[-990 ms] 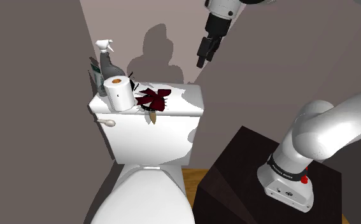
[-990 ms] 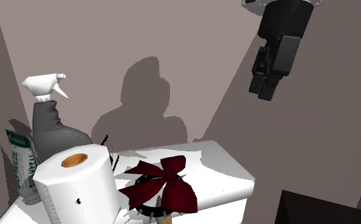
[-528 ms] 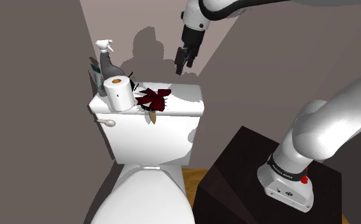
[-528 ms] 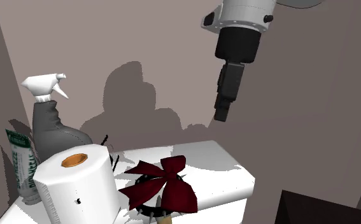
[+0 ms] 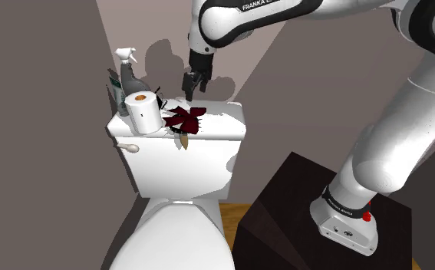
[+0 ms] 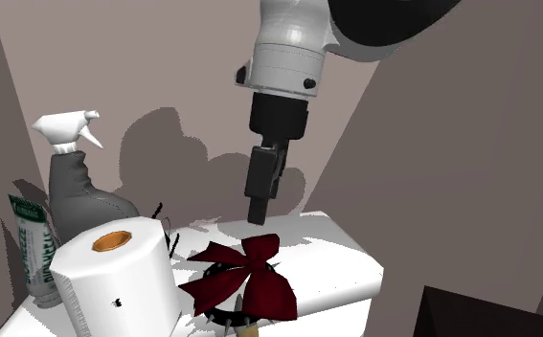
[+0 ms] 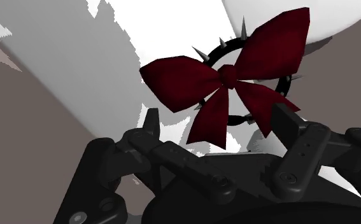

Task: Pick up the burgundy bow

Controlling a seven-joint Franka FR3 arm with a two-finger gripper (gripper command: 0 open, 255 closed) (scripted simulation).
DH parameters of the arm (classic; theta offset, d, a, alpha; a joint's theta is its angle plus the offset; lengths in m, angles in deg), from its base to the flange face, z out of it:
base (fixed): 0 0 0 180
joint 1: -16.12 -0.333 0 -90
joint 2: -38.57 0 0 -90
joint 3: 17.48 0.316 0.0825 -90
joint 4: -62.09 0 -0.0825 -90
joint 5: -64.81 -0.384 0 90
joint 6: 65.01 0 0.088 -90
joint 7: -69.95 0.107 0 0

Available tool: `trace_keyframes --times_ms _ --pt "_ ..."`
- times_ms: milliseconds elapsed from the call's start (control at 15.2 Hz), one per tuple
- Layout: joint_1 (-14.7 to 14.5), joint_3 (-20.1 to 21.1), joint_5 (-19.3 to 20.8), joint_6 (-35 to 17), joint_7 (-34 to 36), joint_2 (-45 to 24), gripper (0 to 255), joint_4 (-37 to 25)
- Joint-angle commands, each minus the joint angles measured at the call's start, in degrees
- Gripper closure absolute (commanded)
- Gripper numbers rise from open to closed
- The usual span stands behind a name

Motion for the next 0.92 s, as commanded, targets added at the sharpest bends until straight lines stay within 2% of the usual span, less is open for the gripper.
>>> trace_keyframes --times_ms 0,198,726,858 --pt "-0.34 0.48 0.98 -0.93 0.85 -4.38 0 -3.16" --pt "-1.1 0.96 2.66 -1.62 2.18 -11.18 0 -8.76" --pt "-1.22 0.87 2.99 -7.06 2.26 -12.95 0 -5.05" --pt "-1.22 0.87 2.99 -7.06 2.26 -12.94 0 -5.04"
